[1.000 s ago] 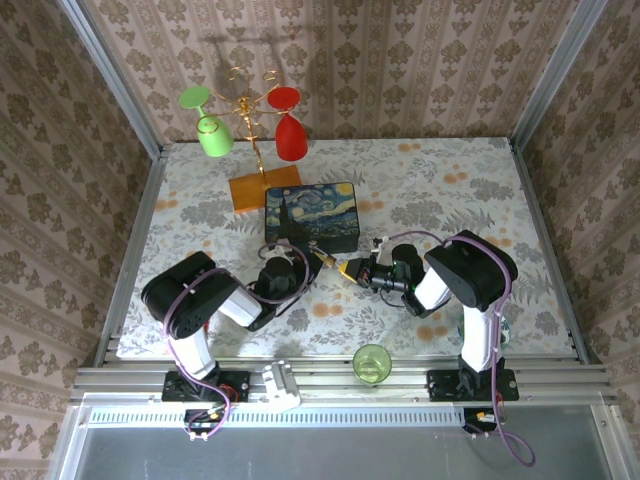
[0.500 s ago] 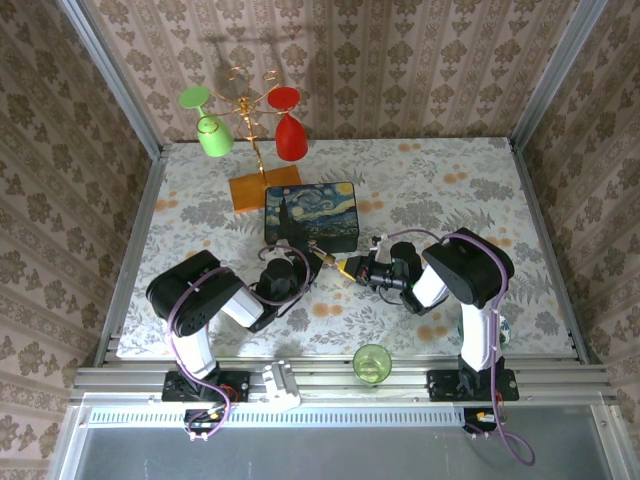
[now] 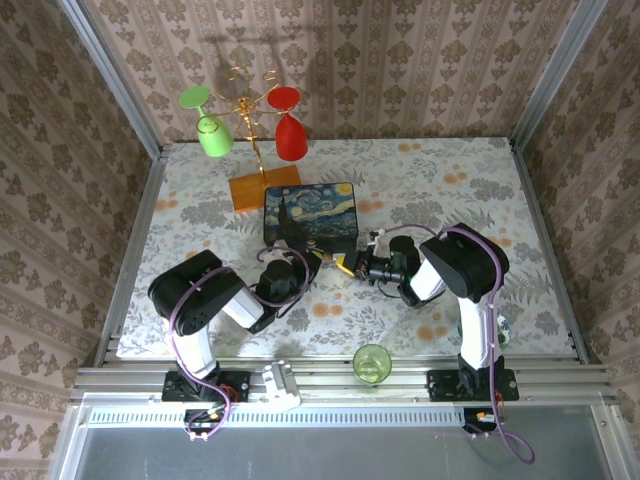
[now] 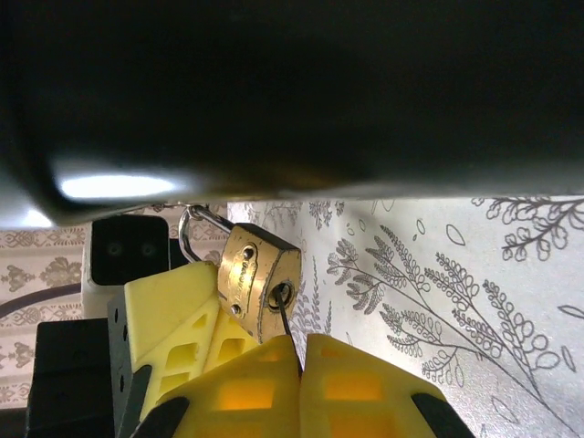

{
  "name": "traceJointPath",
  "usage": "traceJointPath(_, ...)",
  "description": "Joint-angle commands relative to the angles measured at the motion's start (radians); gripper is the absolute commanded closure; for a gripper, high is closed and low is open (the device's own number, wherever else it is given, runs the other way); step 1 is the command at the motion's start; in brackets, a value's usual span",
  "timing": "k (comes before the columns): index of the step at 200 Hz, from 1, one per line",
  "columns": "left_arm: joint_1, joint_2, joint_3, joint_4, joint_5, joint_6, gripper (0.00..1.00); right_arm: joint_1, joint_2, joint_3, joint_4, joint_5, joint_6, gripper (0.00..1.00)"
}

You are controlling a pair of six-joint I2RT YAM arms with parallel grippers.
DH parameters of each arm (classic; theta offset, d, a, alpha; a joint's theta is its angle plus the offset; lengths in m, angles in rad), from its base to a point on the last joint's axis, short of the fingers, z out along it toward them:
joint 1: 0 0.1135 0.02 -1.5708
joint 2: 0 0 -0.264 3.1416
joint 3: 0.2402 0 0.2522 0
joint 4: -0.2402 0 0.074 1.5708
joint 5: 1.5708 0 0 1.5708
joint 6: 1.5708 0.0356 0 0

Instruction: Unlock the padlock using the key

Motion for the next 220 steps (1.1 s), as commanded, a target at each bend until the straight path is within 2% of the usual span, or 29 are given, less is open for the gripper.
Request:
traceJointPath(1, -0.020, 0.023, -0.008, 0.045, 0.067, -0.017, 1.00, 0.030, 0.006, 0.023, 0.044, -0.111, -0.027, 1.00)
traceJointPath(62, -0.016, 0.038, -0.005, 0.037, 0.057, 0.003, 1.00, 0.037, -0.037, -0.010, 0.042, -0.118, -0.056, 1.00)
traceJointPath(87, -0.009, 0.035, 0.006, 0.011, 0.058, 0.037, 0.89, 0.037, -0.028, -0.012, 0.040, -0.103, -0.070, 1.00)
traceJointPath(107, 0.004, 0.045, 0.018, 0.032, 0.076, 0.071, 0.85, 0.038, -0.022, -0.007, 0.039, -0.076, -0.081, 1.00)
traceJointPath(177, 0.033, 0.006, 0.047, -0.045, 0.097, 0.117, 0.68, 0.053, -0.013, 0.000, 0.034, 0.010, -0.135, 1.00)
traceJointPath(198, 0.035, 0.010, 0.071, -0.061, 0.115, 0.131, 0.68, 0.067, -0.022, -0.013, 0.033, 0.057, -0.169, 1.00)
traceJointPath(220, 0.029, 0.015, 0.074, -0.058, 0.110, 0.125, 0.74, 0.095, -0.038, -0.006, 0.032, 0.089, -0.209, 1.00)
